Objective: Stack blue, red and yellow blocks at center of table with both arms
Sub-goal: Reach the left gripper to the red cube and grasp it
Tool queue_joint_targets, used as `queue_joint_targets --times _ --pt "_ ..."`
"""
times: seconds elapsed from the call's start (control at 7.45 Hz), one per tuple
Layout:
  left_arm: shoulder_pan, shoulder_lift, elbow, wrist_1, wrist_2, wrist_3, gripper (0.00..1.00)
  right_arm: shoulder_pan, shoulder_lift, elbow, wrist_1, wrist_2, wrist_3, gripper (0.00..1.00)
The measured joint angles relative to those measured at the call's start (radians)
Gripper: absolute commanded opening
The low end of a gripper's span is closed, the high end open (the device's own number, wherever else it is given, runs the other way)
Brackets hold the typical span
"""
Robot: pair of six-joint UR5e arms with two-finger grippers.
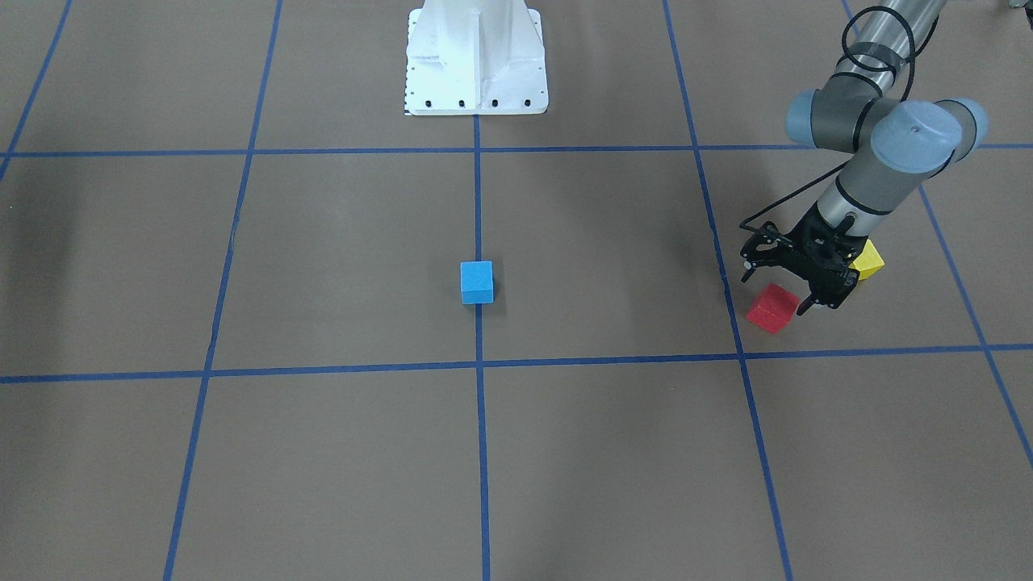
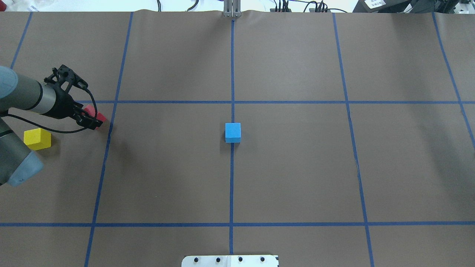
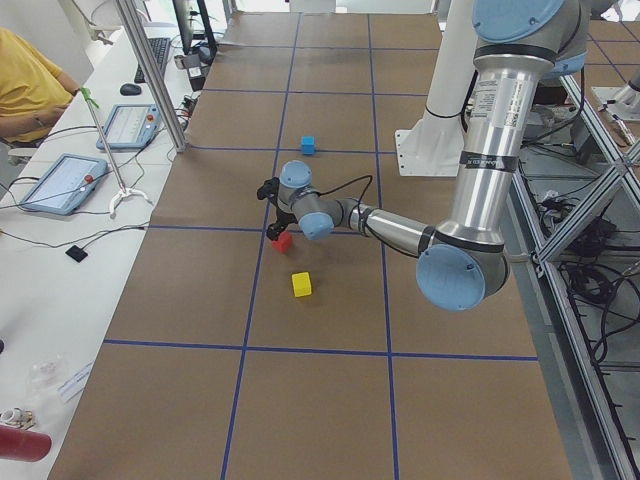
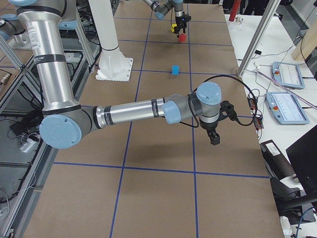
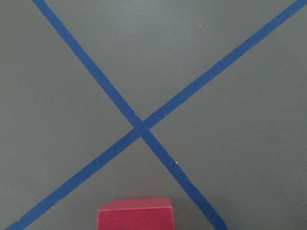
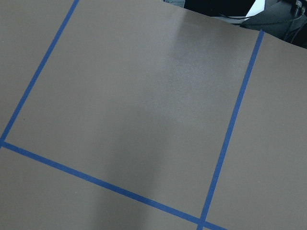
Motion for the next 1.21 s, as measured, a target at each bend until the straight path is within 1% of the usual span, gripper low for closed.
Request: queue_joint_targets --times 0.27,0.67,0.81,0.94,1.07,1.21 --pt "-0.036 -0.005 0.025 0.003 -0.045 0.02 0.99 0.0 0.001 0.002 0.0 0.0 0.001 1.0" --pt "-0.042 -0.044 0.083 -0.001 -0.053 0.025 0.99 0.0 0.0 0.0 0.0 -0.002 -0.002 1.0" --pt "-0.041 -0.05 0.097 -0.002 -0.053 0.023 0.91 0.0 -0.001 0.0 0.0 -0.002 -0.003 1.0" --pt "-0.04 -0.056 0.116 -0.003 -0.052 0.024 0.86 0.0 -0.001 -0.002 0.0 -0.002 -0.003 1.0" --pt "-0.039 -0.062 0.133 -0.004 -0.051 0.024 0.86 0.0 -0.002 -0.002 0.0 -0.002 -0.004 1.0" --pt "-0.039 -0.065 0.14 -0.006 -0.051 0.022 0.68 0.0 -0.002 -0.003 0.0 -0.002 -0.003 1.0"
